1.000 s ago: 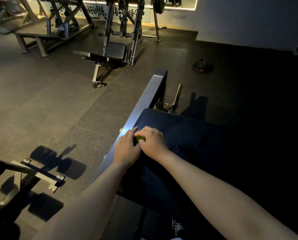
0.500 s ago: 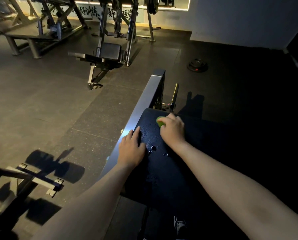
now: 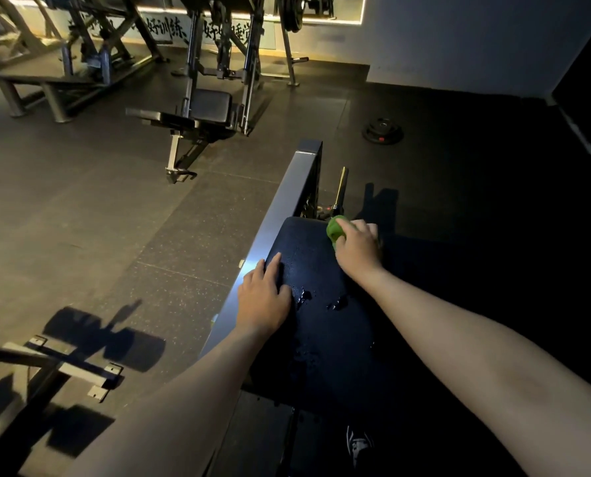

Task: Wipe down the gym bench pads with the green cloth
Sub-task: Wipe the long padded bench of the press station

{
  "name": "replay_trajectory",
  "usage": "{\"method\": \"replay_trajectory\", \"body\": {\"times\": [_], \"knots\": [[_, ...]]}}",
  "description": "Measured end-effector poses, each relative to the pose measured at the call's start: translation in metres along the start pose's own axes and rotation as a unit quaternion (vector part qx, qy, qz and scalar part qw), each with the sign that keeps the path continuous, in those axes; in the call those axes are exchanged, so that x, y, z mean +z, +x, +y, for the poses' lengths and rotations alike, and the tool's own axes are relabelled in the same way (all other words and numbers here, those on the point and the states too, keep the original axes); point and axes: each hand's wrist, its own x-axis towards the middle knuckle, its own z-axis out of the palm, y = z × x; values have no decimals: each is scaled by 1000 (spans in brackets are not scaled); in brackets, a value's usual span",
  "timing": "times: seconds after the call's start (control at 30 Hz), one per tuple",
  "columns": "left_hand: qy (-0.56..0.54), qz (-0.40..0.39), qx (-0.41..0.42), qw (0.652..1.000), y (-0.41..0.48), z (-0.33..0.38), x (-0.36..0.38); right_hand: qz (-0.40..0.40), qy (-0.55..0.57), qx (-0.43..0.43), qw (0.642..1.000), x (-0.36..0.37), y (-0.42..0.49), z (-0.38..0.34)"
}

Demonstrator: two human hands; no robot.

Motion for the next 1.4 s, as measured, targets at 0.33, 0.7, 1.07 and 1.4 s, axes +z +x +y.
{"method": "replay_trajectory", "body": {"times": [0.33,0.7,1.07,1.4], "knots": [[-95,-10,8,995,0,-1,-11,-26,-4,-137,990,-3,-54,-23],[-134,25,8,991,-38,-13,-17,30,50,-118,991,3,-52,-26],[-89,37,0,995,-54,-26,-10,-50,23,-158,986,1,-95,-58],[-112,29,-26,993,-68,-26,-11,-23,101,-186,977,-6,-82,-41]]}}
